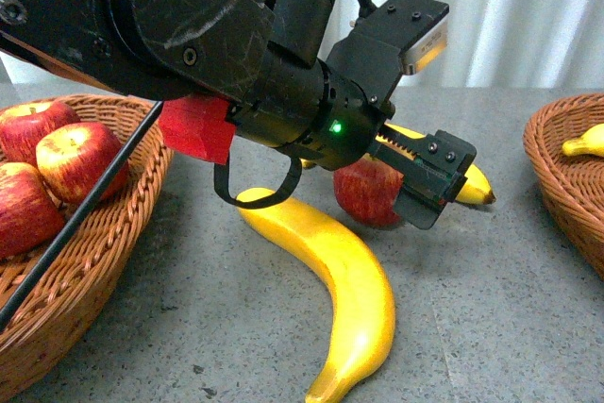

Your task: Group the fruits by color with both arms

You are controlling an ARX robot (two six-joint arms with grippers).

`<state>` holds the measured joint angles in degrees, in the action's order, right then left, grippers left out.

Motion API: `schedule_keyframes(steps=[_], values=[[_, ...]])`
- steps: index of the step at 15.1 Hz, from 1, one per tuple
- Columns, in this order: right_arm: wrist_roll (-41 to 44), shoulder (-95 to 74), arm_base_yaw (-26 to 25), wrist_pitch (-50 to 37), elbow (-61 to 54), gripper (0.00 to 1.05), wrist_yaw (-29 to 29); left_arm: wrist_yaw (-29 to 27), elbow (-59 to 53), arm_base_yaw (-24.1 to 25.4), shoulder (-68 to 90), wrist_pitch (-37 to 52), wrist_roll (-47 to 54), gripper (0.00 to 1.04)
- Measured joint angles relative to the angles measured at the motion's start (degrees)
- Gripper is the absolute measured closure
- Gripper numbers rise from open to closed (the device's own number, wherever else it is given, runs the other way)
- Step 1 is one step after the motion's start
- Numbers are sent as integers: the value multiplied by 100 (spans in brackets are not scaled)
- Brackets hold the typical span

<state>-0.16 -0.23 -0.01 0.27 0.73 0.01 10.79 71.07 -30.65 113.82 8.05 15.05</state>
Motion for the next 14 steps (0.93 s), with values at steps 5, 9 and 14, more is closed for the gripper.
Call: schedule_keyframes(steps=[5,9,14], values=[[0,0,0,0,0,6,0,61,48,11,240,-17,-4,17],[0,0,0,0,0,6,0,-133,-122,44,-35,160,-42,33],[2,0,0,0,0,6,0,-1945,-1648,260,-2380,1694,-227,34]])
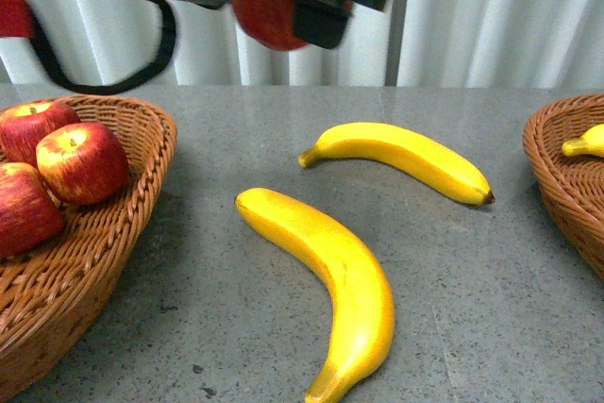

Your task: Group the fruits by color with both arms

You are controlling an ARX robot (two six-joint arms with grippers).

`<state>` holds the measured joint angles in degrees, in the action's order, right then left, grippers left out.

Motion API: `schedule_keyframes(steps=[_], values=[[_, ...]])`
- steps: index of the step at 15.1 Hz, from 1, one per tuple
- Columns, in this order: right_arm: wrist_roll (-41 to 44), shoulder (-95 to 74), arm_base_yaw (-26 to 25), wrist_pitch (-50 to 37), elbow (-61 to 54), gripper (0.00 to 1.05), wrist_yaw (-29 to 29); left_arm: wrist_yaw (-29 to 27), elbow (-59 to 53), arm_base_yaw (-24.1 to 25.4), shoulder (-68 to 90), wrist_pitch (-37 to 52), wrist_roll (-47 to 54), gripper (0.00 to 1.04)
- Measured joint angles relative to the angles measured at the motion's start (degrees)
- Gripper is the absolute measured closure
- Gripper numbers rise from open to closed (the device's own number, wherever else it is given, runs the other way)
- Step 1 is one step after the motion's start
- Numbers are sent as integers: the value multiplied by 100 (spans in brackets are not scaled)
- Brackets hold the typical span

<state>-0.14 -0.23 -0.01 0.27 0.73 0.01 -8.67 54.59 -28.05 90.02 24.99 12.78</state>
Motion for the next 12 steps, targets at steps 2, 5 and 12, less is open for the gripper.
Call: schedule_keyframes(steps=[2,5,12], values=[[-2,0,0,0,0,6,0,-662,-1032,286,-796,205,-247,34],[-2,0,0,-2,0,6,0,-1191,-2424,739,-1537,225,-1034,34],[-2,0,0,0,0,6,0,-1484,-3069,481,-3097,-251,-1600,7]])
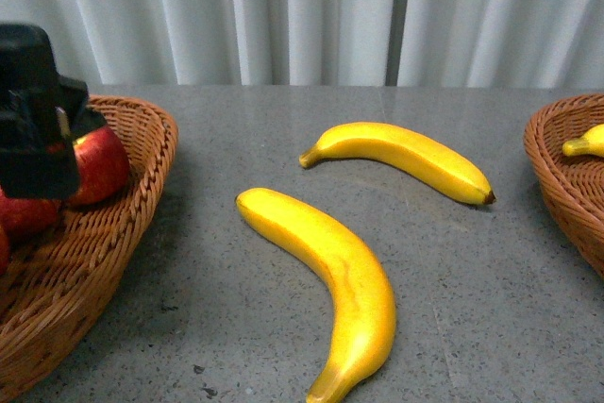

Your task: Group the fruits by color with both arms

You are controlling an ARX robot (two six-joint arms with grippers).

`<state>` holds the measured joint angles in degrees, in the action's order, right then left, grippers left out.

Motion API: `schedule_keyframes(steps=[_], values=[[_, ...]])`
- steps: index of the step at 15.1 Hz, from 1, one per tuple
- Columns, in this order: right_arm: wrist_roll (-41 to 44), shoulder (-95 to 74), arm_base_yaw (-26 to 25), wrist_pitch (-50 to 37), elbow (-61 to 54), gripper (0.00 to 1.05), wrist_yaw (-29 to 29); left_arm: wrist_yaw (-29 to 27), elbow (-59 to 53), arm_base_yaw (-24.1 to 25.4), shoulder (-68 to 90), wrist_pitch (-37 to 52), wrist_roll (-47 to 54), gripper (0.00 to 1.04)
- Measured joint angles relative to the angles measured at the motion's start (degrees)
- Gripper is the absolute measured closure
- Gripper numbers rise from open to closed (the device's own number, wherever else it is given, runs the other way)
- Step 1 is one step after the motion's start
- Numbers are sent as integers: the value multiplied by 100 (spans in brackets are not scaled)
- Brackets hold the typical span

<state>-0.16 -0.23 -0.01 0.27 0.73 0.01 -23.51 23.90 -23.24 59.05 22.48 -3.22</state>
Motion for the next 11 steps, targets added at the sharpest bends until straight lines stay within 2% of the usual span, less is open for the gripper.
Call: schedule_keyframes(steps=[3,4,7,11], values=[[0,0,0,0,0,6,0,-275,-173,-170,-1163,-179,219,7],[0,0,0,0,0,6,0,-195,-369,-153,-1517,13,256,11],[0,0,0,-2,0,6,0,496,-1235,560,-2680,-295,258,44],[0,0,0,0,0,6,0,1235,-1676,1222,-3359,-466,260,89]])
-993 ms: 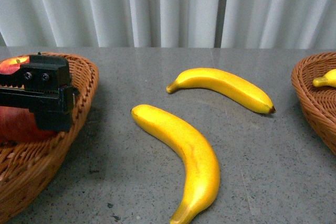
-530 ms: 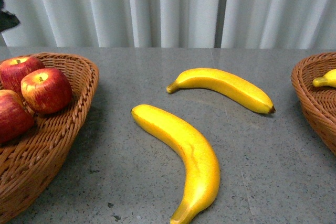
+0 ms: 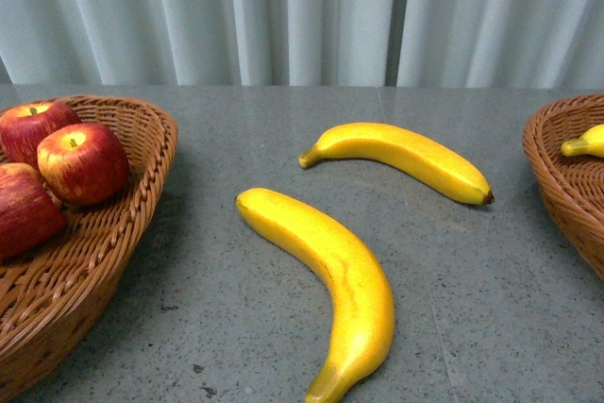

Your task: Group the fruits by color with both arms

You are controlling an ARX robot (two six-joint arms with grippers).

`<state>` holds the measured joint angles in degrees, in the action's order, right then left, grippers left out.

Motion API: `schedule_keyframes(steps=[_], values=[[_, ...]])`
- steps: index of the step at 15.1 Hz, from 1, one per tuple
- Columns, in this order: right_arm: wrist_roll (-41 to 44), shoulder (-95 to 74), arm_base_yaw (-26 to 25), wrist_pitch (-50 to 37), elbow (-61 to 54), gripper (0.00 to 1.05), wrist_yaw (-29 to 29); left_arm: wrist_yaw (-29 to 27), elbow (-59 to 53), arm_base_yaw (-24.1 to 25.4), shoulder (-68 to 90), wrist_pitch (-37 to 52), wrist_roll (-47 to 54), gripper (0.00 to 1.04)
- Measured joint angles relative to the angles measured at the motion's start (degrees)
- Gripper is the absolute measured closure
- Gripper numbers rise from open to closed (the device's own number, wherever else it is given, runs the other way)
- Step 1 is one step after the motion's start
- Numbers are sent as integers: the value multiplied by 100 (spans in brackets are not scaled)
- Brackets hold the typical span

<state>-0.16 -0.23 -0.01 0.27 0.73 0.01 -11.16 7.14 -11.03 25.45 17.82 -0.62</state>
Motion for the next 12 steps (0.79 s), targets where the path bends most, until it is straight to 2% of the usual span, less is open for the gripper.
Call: schedule_keyframes(steps=[1,2,4,6,7,12], values=[[0,0,0,-2,0,6,0,96,-61,109,-114,-39,0,98],[0,0,0,0,0,6,0,225,-129,243,-273,-107,2,103],[0,0,0,0,0,6,0,396,-247,407,-490,-216,2,103],[0,0,0,-2,0,6,0,1023,-337,981,-708,-339,7,103],[0,0,0,-2,0,6,0,1005,-369,1154,-793,-411,0,103],[0,0,0,-2,0,6,0,1115,-629,1097,-1366,-654,2,103]])
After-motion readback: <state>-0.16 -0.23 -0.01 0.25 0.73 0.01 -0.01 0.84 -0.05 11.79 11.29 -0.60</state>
